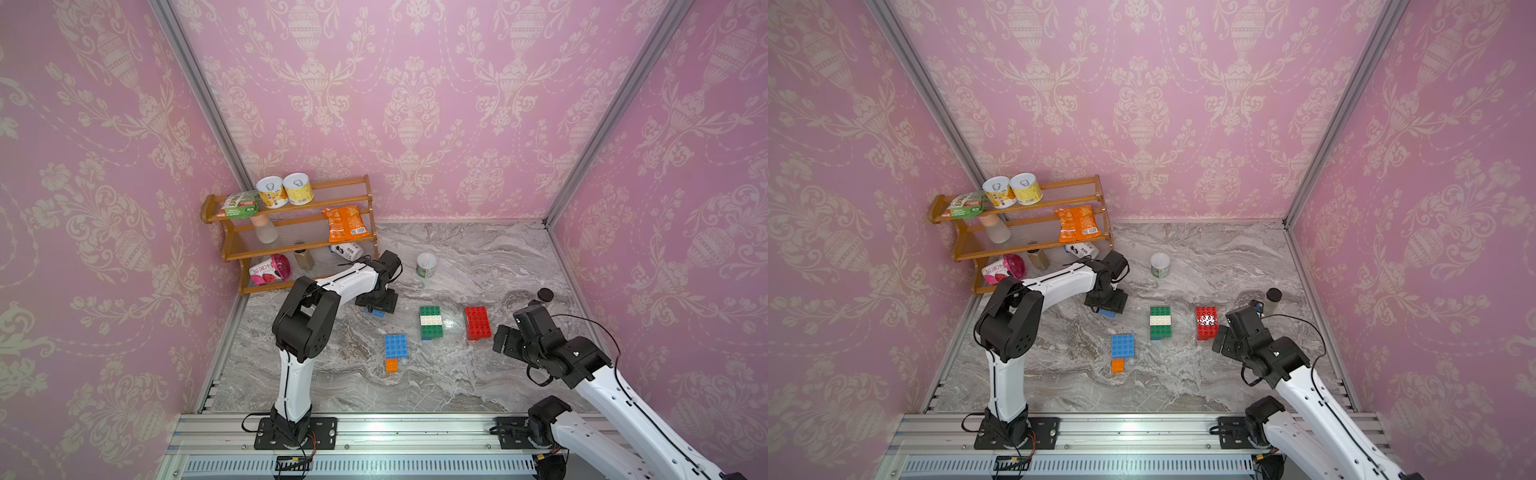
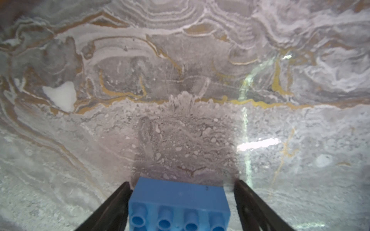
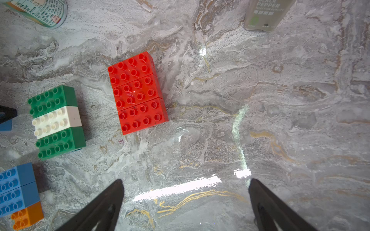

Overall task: Assemble a rectangle with lego
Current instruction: Pick up the lego brick from the center of the board.

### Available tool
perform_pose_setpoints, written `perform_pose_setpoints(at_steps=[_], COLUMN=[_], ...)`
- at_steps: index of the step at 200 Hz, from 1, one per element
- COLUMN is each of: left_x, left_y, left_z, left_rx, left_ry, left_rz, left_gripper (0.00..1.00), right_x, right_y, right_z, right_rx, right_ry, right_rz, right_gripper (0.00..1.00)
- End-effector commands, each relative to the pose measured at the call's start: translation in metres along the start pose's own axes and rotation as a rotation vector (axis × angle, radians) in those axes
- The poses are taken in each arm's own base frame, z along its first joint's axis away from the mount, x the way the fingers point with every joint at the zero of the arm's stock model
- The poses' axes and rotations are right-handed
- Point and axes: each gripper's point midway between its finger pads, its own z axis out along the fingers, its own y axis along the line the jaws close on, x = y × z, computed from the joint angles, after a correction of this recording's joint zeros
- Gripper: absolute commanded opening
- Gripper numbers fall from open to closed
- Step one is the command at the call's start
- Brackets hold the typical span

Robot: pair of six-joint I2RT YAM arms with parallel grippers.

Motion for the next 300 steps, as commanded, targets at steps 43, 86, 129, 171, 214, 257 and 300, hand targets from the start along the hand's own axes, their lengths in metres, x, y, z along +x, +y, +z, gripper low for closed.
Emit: perform_pose_setpoints(at_steps=[43, 86, 129, 171, 214, 257, 300], left_x=[0.037, 0.041, 0.04, 0.035, 0.035, 0.062, 0.101], left_y=[0.011, 0.015, 0.014, 0.015, 0.014, 0.001, -0.028], left_z=[0.015, 0.012, 0.012, -0.006, -0.059, -0.108, -0.12], left_rx=[-0.032, -0.044, -0.043, -0.038, -0.018, -0.029, -0.01], left_ry=[0.103, 0.102, 0.095, 0.051, -0.095, -0.229, -0.278], left_rz=[-0.055, -0.065, -0.082, -0.148, -0.3, -0.395, -0.434], left_gripper=[0.78, 0.72, 0.46, 0.2, 0.03, 0.02, 0.0], right_x=[0.001, 0.002, 0.002, 0.001, 0.0, 0.0, 0.005], right_y=[-0.006, -0.006, -0.006, -0.006, -0.003, 0.002, 0.008], right_z=[0.0, 0.0, 0.0, -0.001, -0.003, -0.005, 0.0], right_rx=[0.024, 0.022, 0.023, 0.016, -0.003, -0.034, -0.057], right_ry=[-0.001, -0.001, 0.001, -0.006, -0.015, -0.016, 0.026], right_rz=[0.001, 0.001, 0.0, 0.002, 0.003, -0.007, -0.022], right_gripper=[1.0, 1.0, 1.0, 1.0, 1.0, 1.0, 1.0])
